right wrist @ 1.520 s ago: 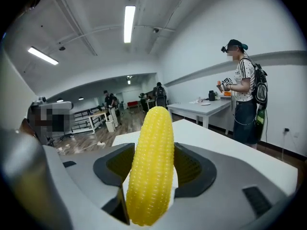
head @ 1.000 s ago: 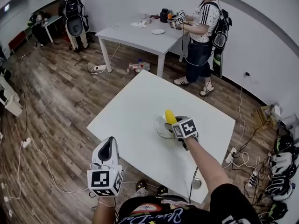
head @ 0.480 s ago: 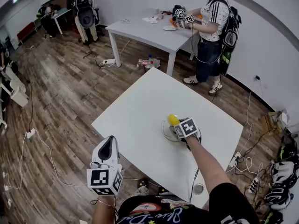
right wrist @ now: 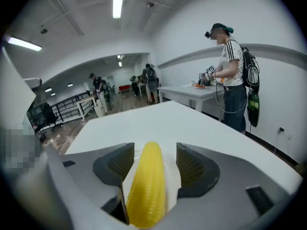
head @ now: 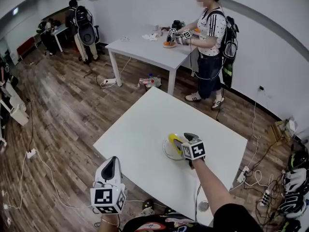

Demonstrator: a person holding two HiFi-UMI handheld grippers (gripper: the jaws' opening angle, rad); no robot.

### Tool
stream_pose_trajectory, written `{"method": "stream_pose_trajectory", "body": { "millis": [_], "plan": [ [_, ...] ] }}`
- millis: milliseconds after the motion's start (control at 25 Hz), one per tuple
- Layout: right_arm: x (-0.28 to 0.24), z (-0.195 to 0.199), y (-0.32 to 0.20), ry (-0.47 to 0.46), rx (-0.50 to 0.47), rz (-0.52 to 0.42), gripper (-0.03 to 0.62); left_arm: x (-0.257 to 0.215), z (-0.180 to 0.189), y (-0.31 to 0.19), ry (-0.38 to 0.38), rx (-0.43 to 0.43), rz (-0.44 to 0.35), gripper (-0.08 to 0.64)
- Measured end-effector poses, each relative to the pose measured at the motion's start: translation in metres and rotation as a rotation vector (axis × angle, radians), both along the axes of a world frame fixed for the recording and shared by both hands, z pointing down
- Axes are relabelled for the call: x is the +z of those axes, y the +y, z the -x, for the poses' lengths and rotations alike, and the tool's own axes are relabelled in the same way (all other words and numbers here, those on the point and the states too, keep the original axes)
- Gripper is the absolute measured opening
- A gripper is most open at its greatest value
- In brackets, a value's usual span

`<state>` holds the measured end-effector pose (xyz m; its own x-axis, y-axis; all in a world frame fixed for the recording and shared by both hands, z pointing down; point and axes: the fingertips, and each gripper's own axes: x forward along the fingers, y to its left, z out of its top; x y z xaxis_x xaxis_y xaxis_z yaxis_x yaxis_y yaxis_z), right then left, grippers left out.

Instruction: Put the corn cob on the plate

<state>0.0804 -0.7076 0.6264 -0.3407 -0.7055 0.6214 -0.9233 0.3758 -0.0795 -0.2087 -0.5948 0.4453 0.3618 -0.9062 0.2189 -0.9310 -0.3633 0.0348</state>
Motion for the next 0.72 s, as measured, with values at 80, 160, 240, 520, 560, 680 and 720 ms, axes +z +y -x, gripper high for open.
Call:
{"method": "stream_pose_trajectory", "body": {
  "millis": [80, 160, 240, 520, 560, 680, 720],
  "plan": [
    [-0.035, -0.003, 0.003, -0.053, 0.016, -0.103, 0.264, -0.007, -0.004, -0.001, -0.001, 0.016, -0.021, -0.003],
    [-0.069, -0.006, 0.015, -0.126, 0.042, -0.201, 0.264, -0.014, -0.011, 0.000, -0.001, 0.037, -0.044, -0.003],
    [-0.099, -0.009, 0.035, -0.215, 0.070, -0.287, 0.264, -0.020, -0.020, 0.003, 0.003, 0.062, -0.064, -0.003],
    [-0.160, -0.015, 0.098, -0.310, 0.155, -0.431, 0.224, -0.030, -0.045, 0.006, 0.005, 0.142, -0.097, -0.003],
    [-0.165, -0.017, 0.107, -0.286, 0.160, -0.438, 0.166, -0.030, -0.051, 0.008, 0.005, 0.160, -0.098, -0.003],
    [-0.184, -0.017, 0.128, -0.203, 0.132, -0.477, 0.084, -0.028, -0.070, 0.013, 0.024, 0.226, -0.096, -0.003],
    [-0.192, -0.015, 0.132, -0.201, 0.117, -0.493, 0.067, -0.027, -0.074, 0.014, 0.040, 0.237, -0.089, -0.003]
  ]
}}
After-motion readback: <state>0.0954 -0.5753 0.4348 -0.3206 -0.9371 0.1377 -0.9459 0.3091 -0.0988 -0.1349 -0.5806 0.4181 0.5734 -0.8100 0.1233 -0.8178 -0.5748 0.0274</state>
